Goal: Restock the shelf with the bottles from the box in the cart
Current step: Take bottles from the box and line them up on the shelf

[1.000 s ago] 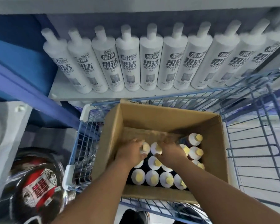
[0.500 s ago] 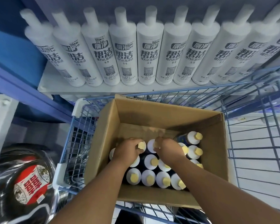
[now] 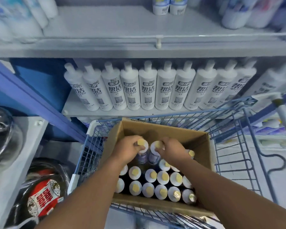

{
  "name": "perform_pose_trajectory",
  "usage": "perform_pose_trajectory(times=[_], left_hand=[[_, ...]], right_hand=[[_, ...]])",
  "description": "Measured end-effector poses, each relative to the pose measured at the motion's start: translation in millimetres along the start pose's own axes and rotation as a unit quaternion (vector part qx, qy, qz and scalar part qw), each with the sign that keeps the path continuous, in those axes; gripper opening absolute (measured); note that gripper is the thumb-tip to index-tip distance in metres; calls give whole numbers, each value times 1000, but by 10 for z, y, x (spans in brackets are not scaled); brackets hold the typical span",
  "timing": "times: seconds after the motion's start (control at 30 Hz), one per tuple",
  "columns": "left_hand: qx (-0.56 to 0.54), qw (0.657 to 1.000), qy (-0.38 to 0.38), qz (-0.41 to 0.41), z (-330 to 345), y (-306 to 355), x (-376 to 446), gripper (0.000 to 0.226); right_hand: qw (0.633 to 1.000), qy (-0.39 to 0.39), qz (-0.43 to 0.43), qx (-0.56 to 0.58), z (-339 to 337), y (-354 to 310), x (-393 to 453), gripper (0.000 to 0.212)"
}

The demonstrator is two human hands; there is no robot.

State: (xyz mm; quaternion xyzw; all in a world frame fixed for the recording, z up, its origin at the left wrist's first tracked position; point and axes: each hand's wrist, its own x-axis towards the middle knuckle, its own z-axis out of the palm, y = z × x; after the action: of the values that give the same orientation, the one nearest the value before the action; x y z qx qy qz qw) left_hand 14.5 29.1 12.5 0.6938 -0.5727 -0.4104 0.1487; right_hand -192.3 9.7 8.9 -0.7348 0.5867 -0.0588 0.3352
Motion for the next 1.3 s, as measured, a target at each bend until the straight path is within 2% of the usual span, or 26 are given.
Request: perform_pose_trajectory(times=[0.1,0.2,0.37,0.47,0.6,0.73,0.97,1.13,1.3], left_hand=[[16,999,28,11,-247,298,-77,32],[0,998,62,28,-469,525,-106,44],[-55,989,126,53,-927,1152,-303,27],[-98,979,161,84,-1188,1544,-402,16],[-138,962,193,135,-1451,2073,-530,19],[-164,941,238,174,-1664,2527,-600,20],[-209,911,277,225,-1984,3190,-575,17],[-254,885,300,251,-2081,3557,-553,18],[-271,874,290,280,-2325,3839,-463,11]], right_hand=[[998,35,-18,38,-314,-102,-57,33],[994,80,-39,70,-625,-233,-128,31],[973,167,-98,125,-1188,-525,-209,19],[964,201,-124,124,-1579,-750,-259,20],[948,258,-164,90,-2080,-1023,-337,24],[923,320,-184,111,-2531,-1203,-377,28],[895,359,-223,142,-3284,-1444,-332,30],[873,373,-239,205,-3699,-1597,-251,30],[859,394,-245,216,-4004,-1777,-173,25]])
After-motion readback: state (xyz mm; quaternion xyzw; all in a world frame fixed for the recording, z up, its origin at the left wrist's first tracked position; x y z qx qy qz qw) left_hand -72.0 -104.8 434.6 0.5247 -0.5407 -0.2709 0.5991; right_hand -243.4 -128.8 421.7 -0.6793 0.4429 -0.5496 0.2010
